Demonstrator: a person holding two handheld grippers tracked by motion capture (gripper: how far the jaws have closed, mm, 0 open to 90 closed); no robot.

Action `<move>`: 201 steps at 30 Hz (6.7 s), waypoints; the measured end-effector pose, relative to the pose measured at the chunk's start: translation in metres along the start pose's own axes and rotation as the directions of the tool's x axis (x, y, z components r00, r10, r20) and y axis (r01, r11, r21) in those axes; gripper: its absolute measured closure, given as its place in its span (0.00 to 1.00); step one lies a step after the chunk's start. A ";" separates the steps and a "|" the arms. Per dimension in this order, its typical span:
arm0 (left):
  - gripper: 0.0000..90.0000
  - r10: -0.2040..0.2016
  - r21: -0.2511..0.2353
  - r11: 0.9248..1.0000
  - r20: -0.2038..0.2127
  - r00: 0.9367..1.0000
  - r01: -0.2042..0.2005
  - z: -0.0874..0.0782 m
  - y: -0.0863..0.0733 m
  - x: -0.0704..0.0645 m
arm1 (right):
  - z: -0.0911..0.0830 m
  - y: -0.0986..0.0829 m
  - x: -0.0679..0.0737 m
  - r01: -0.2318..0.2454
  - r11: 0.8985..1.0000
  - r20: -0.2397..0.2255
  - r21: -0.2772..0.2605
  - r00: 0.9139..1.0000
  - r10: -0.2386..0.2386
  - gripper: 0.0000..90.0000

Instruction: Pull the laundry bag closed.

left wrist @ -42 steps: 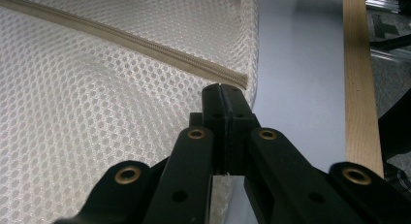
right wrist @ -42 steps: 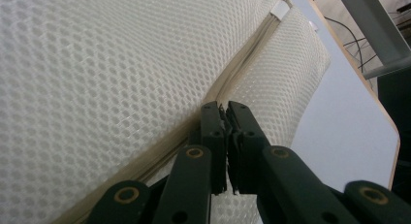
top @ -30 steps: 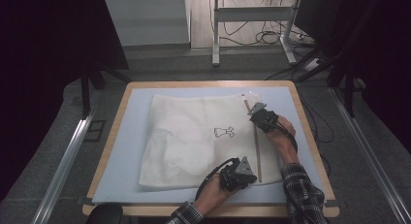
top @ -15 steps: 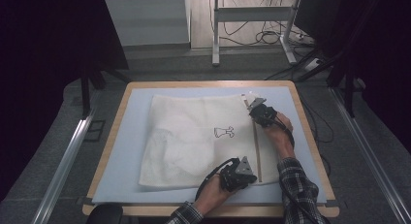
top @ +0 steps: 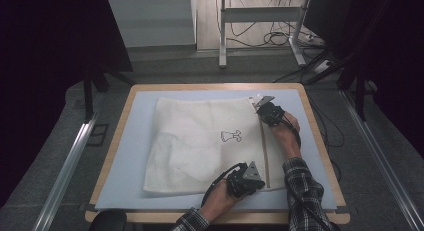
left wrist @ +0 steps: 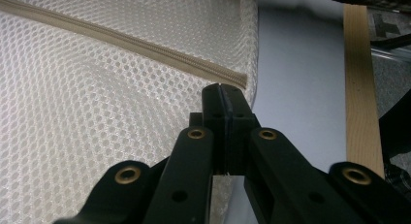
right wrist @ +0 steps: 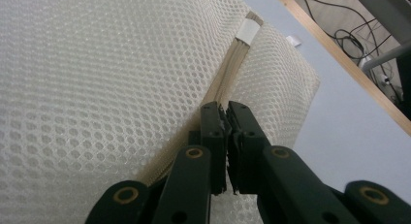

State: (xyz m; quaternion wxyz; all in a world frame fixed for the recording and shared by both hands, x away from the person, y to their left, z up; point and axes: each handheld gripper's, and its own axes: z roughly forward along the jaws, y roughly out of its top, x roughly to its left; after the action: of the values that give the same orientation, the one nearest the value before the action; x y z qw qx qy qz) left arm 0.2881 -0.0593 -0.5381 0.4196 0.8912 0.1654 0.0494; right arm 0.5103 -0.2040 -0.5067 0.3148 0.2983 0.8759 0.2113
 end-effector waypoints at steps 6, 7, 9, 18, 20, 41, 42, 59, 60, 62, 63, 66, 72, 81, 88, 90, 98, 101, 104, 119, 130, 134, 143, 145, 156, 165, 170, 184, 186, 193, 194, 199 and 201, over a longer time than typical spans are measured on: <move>1.00 -0.002 -0.001 1.000 0.001 1.000 0.002 0.000 0.000 0.000 | 0.004 0.002 -0.003 -0.022 1.000 -0.001 -0.003 1.000 0.022 0.95; 1.00 -0.002 -0.001 1.000 0.001 1.000 0.002 0.000 0.000 0.000 | 0.005 0.003 -0.004 -0.023 1.000 -0.001 -0.004 1.000 0.023 0.95; 1.00 -0.001 -0.001 1.000 0.001 1.000 0.001 0.000 0.000 0.000 | 0.007 0.004 -0.004 -0.025 1.000 0.004 -0.001 1.000 0.025 0.95; 1.00 0.000 0.000 1.000 0.000 1.000 0.000 0.000 0.000 0.000 | 0.014 0.008 -0.009 -0.037 0.999 0.001 -0.006 0.999 0.037 0.94; 1.00 -0.001 -0.001 1.000 0.002 1.000 0.001 0.000 0.000 0.000 | 0.016 0.009 -0.010 -0.045 0.999 -0.003 -0.006 0.999 0.045 0.94; 1.00 0.006 0.001 1.000 -0.005 1.000 -0.006 0.000 0.000 -0.001 | 0.032 0.018 -0.019 -0.051 0.999 -0.014 0.001 0.999 0.051 0.94; 1.00 0.005 0.001 1.000 -0.004 1.000 -0.005 0.000 0.000 0.000 | 0.033 0.018 -0.019 -0.051 0.999 -0.012 0.000 0.999 0.051 0.94; 1.00 0.022 -0.005 1.000 -0.026 0.999 -0.022 0.001 0.000 -0.005 | 0.043 0.029 -0.021 -0.009 1.000 0.022 0.011 1.000 0.009 0.94; 1.00 0.023 -0.005 1.000 -0.027 0.999 -0.023 0.001 0.000 -0.005 | 0.044 0.029 -0.021 -0.005 1.000 0.022 0.012 1.000 0.005 0.94; 1.00 0.039 0.007 0.999 -0.032 0.999 -0.039 0.000 0.000 -0.005 | 0.046 0.030 -0.022 -0.008 1.000 0.021 0.013 1.000 0.008 0.94; 1.00 0.036 0.004 0.999 -0.031 0.999 -0.035 0.000 0.000 -0.005 | 0.047 0.031 -0.023 -0.009 1.000 0.020 0.012 1.000 0.009 0.94; 1.00 0.031 0.005 0.999 -0.025 0.999 -0.031 0.000 0.000 -0.004 | 0.052 0.032 -0.026 -0.017 1.000 0.015 0.015 1.000 0.017 0.93; 1.00 0.003 0.002 1.000 -0.003 1.000 -0.003 0.000 0.000 0.000 | 0.056 0.034 -0.031 -0.060 0.998 -0.004 0.012 0.998 0.060 0.92; 0.99 0.005 -0.010 1.000 -0.019 1.000 -0.005 0.000 0.000 -0.003 | 0.049 0.029 -0.031 -0.150 0.989 -0.042 -0.010 0.988 0.149 0.90; 0.94 0.000 -0.013 1.000 -0.021 1.000 0.000 -0.002 0.000 -0.001 | 0.044 0.027 -0.030 -0.160 0.987 -0.042 -0.024 0.986 0.159 0.84; 0.92 -0.008 -0.020 1.000 -0.014 1.000 0.008 -0.003 -0.001 0.000 | 0.043 0.026 -0.031 -0.168 0.986 -0.044 -0.024 0.985 0.167 0.82; 0.87 -0.068 -0.065 0.995 0.039 0.997 0.070 -0.010 0.001 0.003 | 0.037 0.025 -0.029 -0.181 0.983 -0.057 -0.044 0.982 0.178 0.78; 0.84 -0.070 -0.077 0.994 0.038 0.997 0.073 -0.014 0.004 0.002 | 0.034 0.025 -0.029 -0.183 0.982 -0.060 -0.053 0.982 0.180 0.75; 0.80 -0.070 -0.082 0.994 0.036 0.997 0.072 -0.019 0.004 0.000 | 0.030 0.024 -0.028 -0.187 0.981 -0.060 -0.061 0.981 0.183 0.71; 0.53 -0.036 -0.067 0.997 0.006 0.999 0.036 -0.037 0.000 -0.002 | 0.021 0.023 -0.024 -0.223 0.973 -0.116 -0.063 0.970 0.215 0.54; 0.31 -0.001 -0.036 0.999 -0.036 0.999 -0.001 -0.046 0.003 -0.001 | 0.008 0.027 -0.021 -0.238 0.969 -0.164 -0.061 0.960 0.226 0.38; 0.22 -0.011 -0.048 0.999 -0.030 0.999 0.010 -0.052 -0.001 -0.003 | 0.006 0.027 -0.018 -0.237 0.970 -0.176 -0.057 0.958 0.224 0.32; 0.07 -0.060 -0.020 0.998 -0.013 0.998 0.060 -0.062 -0.015 0.000 | 0.004 0.023 -0.013 -0.240 0.970 -0.199 -0.045 0.953 0.227 0.20; 0.07 -0.096 -0.029 0.995 0.010 0.995 0.096 -0.065 -0.016 0.003 | 0.002 0.023 -0.012 -0.235 0.971 -0.198 -0.046 0.955 0.221 0.17; 0.01 -0.075 -0.007 0.997 -0.027 0.997 0.075 -0.074 -0.021 0.005 | -0.013 0.016 -0.010 -0.259 0.964 -0.249 -0.062 0.939 0.236 0.07; 0.01 -0.060 -0.029 0.998 -0.038 0.997 0.059 -0.093 -0.032 0.010 | -0.021 0.018 -0.006 -0.299 0.953 -0.260 -0.038 0.924 0.280 0.03; 0.00 -0.070 -0.044 0.997 -0.076 0.995 0.067 -0.100 -0.039 0.013 | -0.026 0.016 -0.006 -0.303 0.952 -0.263 -0.042 0.923 0.282 0.03; 0.00 -0.115 -0.076 0.991 -0.098 0.989 0.107 -0.118 -0.051 0.022 | -0.044 0.015 0.004 -0.264 0.961 -0.285 -0.087 0.930 0.230 0.01; 0.00 -0.121 -0.086 0.990 -0.095 0.988 0.113 -0.121 -0.053 0.023 | -0.047 0.015 0.005 -0.264 0.960 -0.285 -0.094 0.931 0.228 0.01; 0.00 -0.113 -0.081 0.991 -0.094 0.989 0.106 -0.126 -0.057 0.024 | -0.052 0.014 0.010 -0.240 0.965 -0.282 -0.102 0.938 0.203 0.00; 0.00 -0.112 -0.081 0.991 -0.095 0.989 0.105 -0.127 -0.057 0.024 | -0.053 0.014 0.011 -0.234 0.967 -0.280 -0.102 0.939 0.198 0.00; 0.00 -0.113 -0.080 0.991 -0.097 0.989 0.105 -0.131 -0.061 0.025 | -0.058 0.013 0.015 -0.211 0.972 -0.268 -0.106 0.947 0.176 0.00; 0.00 -0.115 -0.082 0.991 -0.098 0.988 0.107 -0.133 -0.062 0.026 | -0.059 0.013 0.015 -0.213 0.971 -0.269 -0.112 0.947 0.177 0.00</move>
State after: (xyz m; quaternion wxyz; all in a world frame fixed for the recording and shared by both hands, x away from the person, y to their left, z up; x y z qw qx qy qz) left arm 0.2665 0.0835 -0.5011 0.4462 0.8602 0.2344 0.0780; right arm 0.4655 -0.1954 -0.4639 0.1964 0.3309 0.8585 0.3391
